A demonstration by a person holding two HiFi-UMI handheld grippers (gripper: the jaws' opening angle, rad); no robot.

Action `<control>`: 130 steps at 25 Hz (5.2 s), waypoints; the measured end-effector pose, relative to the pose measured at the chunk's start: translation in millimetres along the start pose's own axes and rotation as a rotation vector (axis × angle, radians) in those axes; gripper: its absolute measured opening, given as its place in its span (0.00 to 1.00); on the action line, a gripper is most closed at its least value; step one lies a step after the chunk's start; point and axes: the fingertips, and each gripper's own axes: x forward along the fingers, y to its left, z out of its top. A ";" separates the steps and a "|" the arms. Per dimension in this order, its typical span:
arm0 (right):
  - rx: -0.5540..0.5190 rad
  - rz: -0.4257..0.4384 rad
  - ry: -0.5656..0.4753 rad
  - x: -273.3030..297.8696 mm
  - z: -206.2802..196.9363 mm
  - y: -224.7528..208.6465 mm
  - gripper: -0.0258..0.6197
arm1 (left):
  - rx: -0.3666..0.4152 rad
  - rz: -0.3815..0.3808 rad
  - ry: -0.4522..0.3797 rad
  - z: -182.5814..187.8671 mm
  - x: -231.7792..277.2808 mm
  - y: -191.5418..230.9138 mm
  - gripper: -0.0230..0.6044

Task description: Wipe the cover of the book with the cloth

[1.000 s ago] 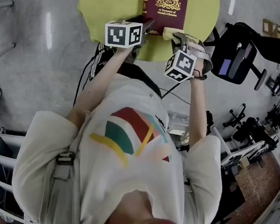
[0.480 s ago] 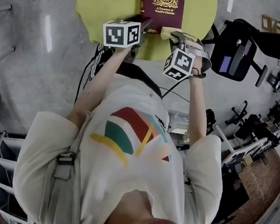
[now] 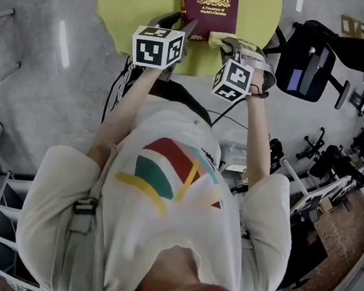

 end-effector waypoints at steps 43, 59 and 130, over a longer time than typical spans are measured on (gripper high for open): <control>-0.100 -0.118 -0.103 25.6 106.0 -131.0 0.09 | 0.111 0.164 -0.558 124.1 -139.7 23.7 0.06; -0.075 0.038 -0.129 -17.0 85.8 9.0 0.09 | 0.170 0.177 -0.548 134.2 -138.1 24.8 0.06; -0.477 0.263 0.107 -10.0 139.0 40.4 0.09 | 0.114 0.286 -0.534 115.9 -167.3 94.4 0.06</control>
